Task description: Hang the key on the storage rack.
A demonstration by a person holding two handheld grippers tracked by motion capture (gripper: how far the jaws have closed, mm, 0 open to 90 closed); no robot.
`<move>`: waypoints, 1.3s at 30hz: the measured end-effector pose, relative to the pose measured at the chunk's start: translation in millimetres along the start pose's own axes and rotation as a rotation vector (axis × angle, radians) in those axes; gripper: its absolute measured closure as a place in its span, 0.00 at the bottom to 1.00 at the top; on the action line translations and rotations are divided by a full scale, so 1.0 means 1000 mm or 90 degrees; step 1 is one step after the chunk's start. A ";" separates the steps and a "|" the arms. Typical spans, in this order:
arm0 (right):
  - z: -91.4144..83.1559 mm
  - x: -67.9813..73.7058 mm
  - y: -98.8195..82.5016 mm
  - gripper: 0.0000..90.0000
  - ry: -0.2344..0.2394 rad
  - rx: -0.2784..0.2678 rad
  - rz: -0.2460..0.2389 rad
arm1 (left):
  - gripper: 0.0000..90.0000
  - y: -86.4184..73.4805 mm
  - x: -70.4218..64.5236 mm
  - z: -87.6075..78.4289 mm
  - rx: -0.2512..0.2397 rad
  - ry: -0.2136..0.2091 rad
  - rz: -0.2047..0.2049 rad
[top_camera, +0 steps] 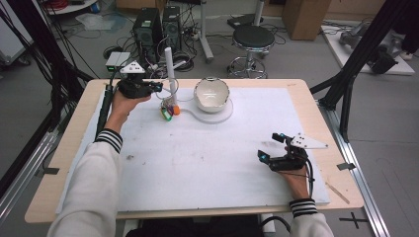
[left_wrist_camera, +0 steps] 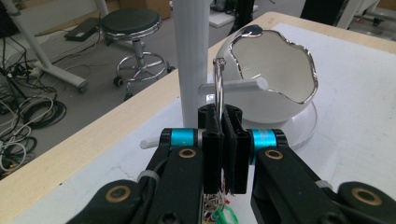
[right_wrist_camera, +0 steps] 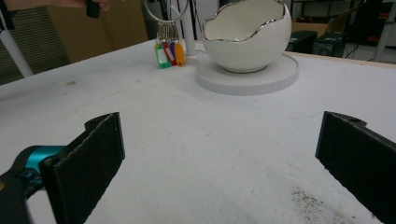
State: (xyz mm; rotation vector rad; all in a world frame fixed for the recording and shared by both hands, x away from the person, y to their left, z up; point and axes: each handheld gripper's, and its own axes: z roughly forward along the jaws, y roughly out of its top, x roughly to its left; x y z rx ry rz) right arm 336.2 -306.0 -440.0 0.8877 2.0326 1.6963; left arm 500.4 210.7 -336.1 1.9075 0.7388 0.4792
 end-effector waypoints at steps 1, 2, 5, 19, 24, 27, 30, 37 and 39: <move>0.000 0.000 0.000 0.01 0.000 0.001 -0.001 | 0.96 0.000 0.000 0.001 0.001 0.002 -0.004; 0.000 0.001 0.000 0.01 0.001 -0.002 -0.002 | 0.96 -0.001 0.000 0.001 0.003 0.004 -0.005; -0.001 0.000 -0.002 0.01 -0.003 -0.005 0.001 | 0.96 -0.002 0.001 0.002 0.010 0.010 -0.005; -0.001 0.001 -0.007 0.01 -0.007 -0.006 -0.009 | 0.90 -0.005 0.002 0.003 -0.004 0.022 -0.006; -0.004 -0.001 -0.008 0.01 -0.003 -0.021 0.003 | 0.76 -0.008 0.001 -0.006 -0.016 0.020 0.010; -0.004 -0.002 -0.009 0.01 -0.001 -0.030 0.001 | 0.56 -0.012 -0.003 -0.010 -0.022 0.020 0.011; -0.004 0.000 -0.009 0.01 -0.003 -0.028 -0.006 | 0.40 -0.019 -0.007 -0.015 -0.020 0.015 0.004; -0.004 0.001 -0.009 0.01 -0.008 -0.027 -0.015 | 0.03 -0.036 -0.018 -0.034 -0.048 0.022 -0.010; -0.004 0.002 -0.009 0.01 -0.009 -0.026 -0.013 | 0.02 -0.042 -0.022 -0.043 -0.063 0.016 -0.004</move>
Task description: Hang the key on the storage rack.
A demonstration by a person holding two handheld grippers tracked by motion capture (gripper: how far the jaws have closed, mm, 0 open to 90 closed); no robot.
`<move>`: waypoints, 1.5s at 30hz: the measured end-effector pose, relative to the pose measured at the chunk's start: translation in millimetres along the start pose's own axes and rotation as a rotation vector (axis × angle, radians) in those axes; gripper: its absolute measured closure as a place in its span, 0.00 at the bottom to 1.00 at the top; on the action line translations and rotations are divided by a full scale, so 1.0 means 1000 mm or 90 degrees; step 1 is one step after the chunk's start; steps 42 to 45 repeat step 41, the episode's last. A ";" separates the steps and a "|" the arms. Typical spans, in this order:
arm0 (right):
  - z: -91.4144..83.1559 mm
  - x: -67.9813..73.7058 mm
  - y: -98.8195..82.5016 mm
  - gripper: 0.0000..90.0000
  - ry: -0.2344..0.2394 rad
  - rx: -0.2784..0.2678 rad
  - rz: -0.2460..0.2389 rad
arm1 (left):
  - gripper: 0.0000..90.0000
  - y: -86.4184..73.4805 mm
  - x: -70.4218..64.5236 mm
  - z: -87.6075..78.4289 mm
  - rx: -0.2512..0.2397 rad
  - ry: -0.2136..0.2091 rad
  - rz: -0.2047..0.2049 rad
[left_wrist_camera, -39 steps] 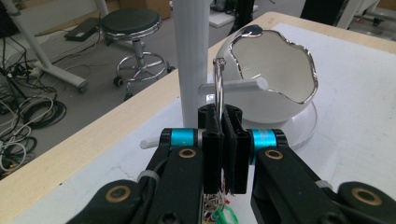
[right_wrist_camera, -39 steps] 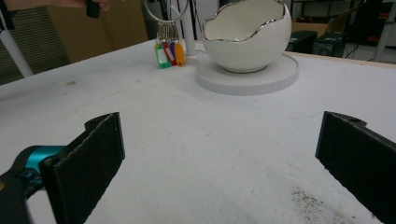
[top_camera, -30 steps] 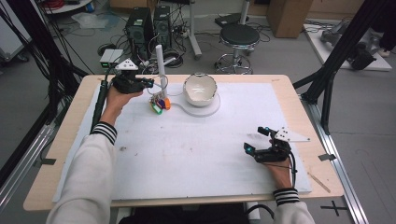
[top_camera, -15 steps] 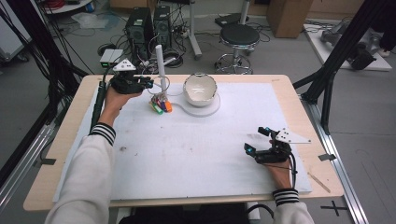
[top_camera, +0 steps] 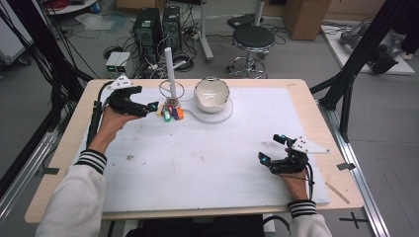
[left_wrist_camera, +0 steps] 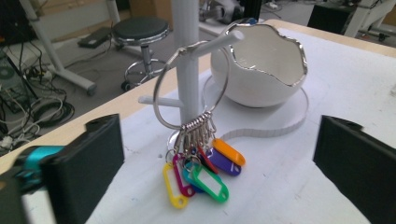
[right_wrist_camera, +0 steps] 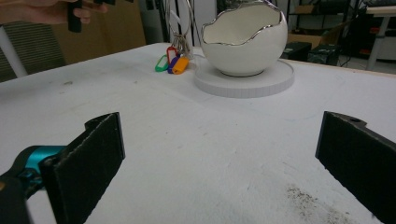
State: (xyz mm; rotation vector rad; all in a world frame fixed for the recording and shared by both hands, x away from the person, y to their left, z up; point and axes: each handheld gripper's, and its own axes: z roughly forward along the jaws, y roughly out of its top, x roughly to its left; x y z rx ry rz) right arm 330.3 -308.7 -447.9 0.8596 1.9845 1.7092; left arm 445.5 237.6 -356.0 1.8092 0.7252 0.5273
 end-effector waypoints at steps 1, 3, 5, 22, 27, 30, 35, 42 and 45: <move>0.000 0.000 0.000 0.01 0.002 0.001 -0.002 | 0.02 -0.003 -0.002 -0.005 -0.005 -0.001 0.000; 0.000 0.000 0.000 0.01 0.002 0.000 -0.004 | 0.02 -0.009 -0.008 -0.015 -0.016 0.000 0.006; 0.000 0.000 0.000 0.01 -0.001 -0.003 -0.006 | 0.02 -0.017 -0.016 -0.027 -0.025 0.004 0.008; -0.002 0.003 -0.001 0.01 -0.008 -0.011 -0.016 | 0.02 -0.110 -0.074 -0.097 -0.080 0.016 -0.004; -0.003 0.003 -0.001 0.01 -0.011 -0.016 -0.012 | 0.02 -0.131 -0.078 -0.104 -0.099 0.034 -0.018; -0.003 0.003 -0.001 0.01 -0.013 -0.016 -0.012 | 0.02 -0.135 -0.081 -0.108 -0.121 0.048 -0.002; -0.002 0.003 -0.001 0.01 -0.014 -0.017 -0.020 | 0.02 -0.137 -0.082 -0.111 -0.148 0.055 -0.003; -0.003 0.004 -0.002 0.01 -0.018 -0.019 -0.022 | 0.02 -0.138 -0.083 -0.112 -0.150 0.058 0.001; -0.003 0.004 -0.002 0.01 -0.018 -0.019 -0.022 | 0.02 -0.138 -0.083 -0.112 -0.150 0.058 0.001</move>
